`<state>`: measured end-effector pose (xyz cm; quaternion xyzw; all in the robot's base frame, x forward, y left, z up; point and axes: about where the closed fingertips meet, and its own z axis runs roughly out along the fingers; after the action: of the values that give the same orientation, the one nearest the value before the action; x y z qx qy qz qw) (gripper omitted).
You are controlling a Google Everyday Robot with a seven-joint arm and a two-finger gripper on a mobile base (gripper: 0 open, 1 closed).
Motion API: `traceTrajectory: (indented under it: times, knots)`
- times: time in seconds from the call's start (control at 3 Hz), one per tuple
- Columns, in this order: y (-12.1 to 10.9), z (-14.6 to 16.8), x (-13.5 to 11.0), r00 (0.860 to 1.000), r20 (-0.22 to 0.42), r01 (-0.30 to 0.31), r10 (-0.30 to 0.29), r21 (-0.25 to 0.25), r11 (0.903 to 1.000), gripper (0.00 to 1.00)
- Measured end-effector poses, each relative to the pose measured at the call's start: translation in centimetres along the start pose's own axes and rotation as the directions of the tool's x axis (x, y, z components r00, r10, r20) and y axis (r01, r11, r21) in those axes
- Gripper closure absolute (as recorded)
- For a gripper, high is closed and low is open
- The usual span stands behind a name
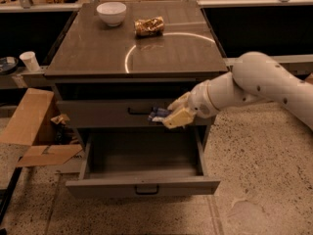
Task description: Place rxbar blueberry into middle drawer
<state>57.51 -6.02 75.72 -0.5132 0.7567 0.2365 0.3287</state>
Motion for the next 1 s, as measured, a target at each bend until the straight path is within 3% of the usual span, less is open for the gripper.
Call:
traceTrajectory:
  times: [0.33, 0.67, 1.0]
  knots:
    - [3.5, 4.0, 5.1, 0.994, -0.002, -0.113, 0.113, -0.116, 0.9869, 1.00]
    - [3.5, 4.0, 5.2, 0.994, -0.003, -0.113, 0.113, -0.116, 0.9869, 1.00]
    - [2.5, 5.8, 8.0, 0.984, -0.047, -0.172, 0.169, -0.074, 0.9822, 1.00]
